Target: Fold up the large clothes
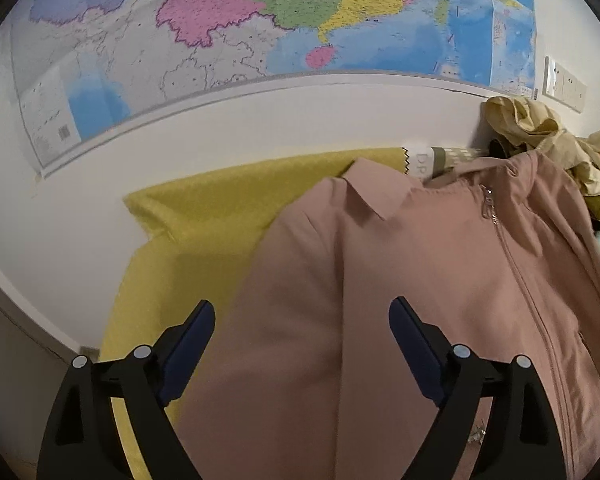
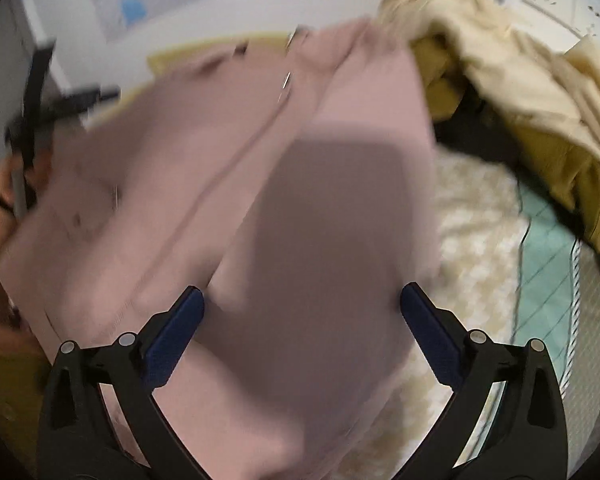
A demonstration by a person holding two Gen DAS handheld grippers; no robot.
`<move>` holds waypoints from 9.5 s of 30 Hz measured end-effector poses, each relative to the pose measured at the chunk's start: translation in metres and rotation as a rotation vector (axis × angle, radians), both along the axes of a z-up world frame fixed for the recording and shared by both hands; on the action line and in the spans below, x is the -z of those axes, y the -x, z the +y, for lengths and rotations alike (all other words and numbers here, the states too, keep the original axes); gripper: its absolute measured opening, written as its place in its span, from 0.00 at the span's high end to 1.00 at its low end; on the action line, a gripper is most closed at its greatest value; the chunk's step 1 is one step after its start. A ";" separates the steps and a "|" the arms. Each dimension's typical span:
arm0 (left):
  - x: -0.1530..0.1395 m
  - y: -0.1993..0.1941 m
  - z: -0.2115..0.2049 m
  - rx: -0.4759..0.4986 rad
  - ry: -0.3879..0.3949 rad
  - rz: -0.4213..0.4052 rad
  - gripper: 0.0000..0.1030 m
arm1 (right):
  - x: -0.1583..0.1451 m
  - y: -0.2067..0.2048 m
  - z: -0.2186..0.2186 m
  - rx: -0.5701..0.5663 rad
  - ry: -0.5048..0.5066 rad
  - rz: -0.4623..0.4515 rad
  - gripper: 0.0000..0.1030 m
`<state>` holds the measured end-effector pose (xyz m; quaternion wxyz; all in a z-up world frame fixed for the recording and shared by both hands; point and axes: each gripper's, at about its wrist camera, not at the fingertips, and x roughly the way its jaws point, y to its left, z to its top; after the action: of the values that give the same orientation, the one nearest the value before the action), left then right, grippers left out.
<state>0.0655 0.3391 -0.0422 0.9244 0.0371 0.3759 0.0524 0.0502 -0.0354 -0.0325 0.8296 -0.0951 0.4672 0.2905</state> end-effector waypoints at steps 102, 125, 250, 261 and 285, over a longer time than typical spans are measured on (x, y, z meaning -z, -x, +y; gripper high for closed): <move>-0.025 0.045 -0.161 0.548 0.180 -0.041 0.15 | -0.157 0.030 -0.071 -0.199 -0.552 -0.075 0.98; 0.050 0.061 -0.176 0.590 0.312 0.283 0.13 | -0.050 -0.118 0.052 -0.005 -0.143 0.053 0.33; 0.052 -0.022 -0.074 0.340 -0.139 0.172 0.96 | -0.007 -0.086 0.042 -0.006 -0.303 0.025 0.38; 0.029 -0.046 -0.021 0.108 0.020 0.214 0.88 | -0.007 -0.094 0.060 -0.021 -0.225 -0.058 0.39; -0.019 0.147 0.118 -0.211 0.024 0.067 0.14 | 0.006 -0.086 0.159 -0.220 -0.163 0.069 0.32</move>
<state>-0.0814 0.4567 -0.0235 0.9011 -0.0119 0.4089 0.1439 0.1360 0.1232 -0.0388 0.7811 -0.0679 0.4570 0.4200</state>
